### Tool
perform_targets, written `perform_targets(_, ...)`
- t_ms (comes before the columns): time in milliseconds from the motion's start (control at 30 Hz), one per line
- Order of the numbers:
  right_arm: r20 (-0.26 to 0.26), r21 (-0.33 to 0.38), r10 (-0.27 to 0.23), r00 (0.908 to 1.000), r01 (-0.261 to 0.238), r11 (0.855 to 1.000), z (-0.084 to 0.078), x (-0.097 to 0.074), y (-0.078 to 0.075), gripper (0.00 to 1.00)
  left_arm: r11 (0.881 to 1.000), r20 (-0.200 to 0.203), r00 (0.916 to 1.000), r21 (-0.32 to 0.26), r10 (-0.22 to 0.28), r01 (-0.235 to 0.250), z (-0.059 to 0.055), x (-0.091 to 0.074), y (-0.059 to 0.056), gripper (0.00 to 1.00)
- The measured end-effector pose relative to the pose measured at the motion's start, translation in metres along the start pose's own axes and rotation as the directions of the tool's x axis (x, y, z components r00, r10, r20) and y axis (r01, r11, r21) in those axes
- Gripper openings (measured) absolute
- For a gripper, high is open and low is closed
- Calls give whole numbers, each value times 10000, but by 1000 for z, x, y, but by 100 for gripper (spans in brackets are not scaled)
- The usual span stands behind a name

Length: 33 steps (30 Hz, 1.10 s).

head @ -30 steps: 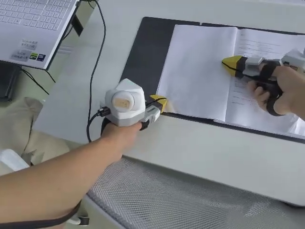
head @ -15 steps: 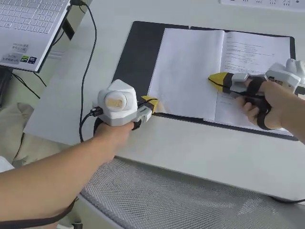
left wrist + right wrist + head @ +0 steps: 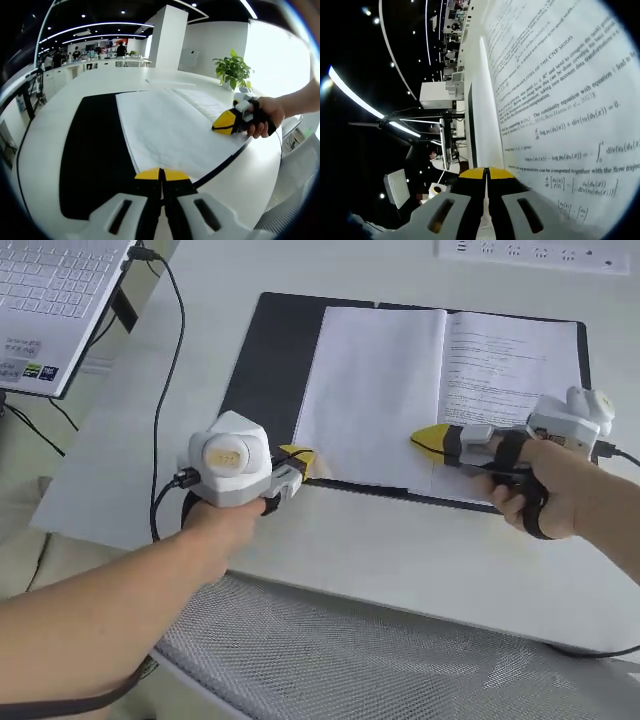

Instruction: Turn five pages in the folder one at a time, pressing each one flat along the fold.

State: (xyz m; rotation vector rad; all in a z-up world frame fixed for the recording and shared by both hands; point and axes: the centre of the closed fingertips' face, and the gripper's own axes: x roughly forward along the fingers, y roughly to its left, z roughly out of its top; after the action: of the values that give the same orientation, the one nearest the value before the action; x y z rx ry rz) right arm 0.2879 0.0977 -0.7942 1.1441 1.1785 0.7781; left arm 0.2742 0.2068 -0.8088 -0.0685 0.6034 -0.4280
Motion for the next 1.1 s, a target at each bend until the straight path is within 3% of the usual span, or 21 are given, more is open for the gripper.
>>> perform_targets(667, -433, 304, -86, 9990, 99, 9995, -53, -16, -8, 0, 10000, -38, 10000, -43, -4, 3, -1, 0, -1, 0)
perform_targets(800, -474, 250, -41, 9989, 52, 9997, -66, -22, -4, 0, 9999, -31, 10000, -126, -8, 8, -1, 0, -1, 0)
perform_targets(1000, -378, 83, 404, 9985, -402, 9992, -80, -32, 11, 0, 9997, -80, 10000, -247, 6, -8, -1, 0, -1, 0)
perform_targets(1100, 5, -114, 702, 9975, -702, 9975, -79, -40, 21, 0, 9992, -106, 9999, -389, 49, -53, 0, 0, -1, 0)
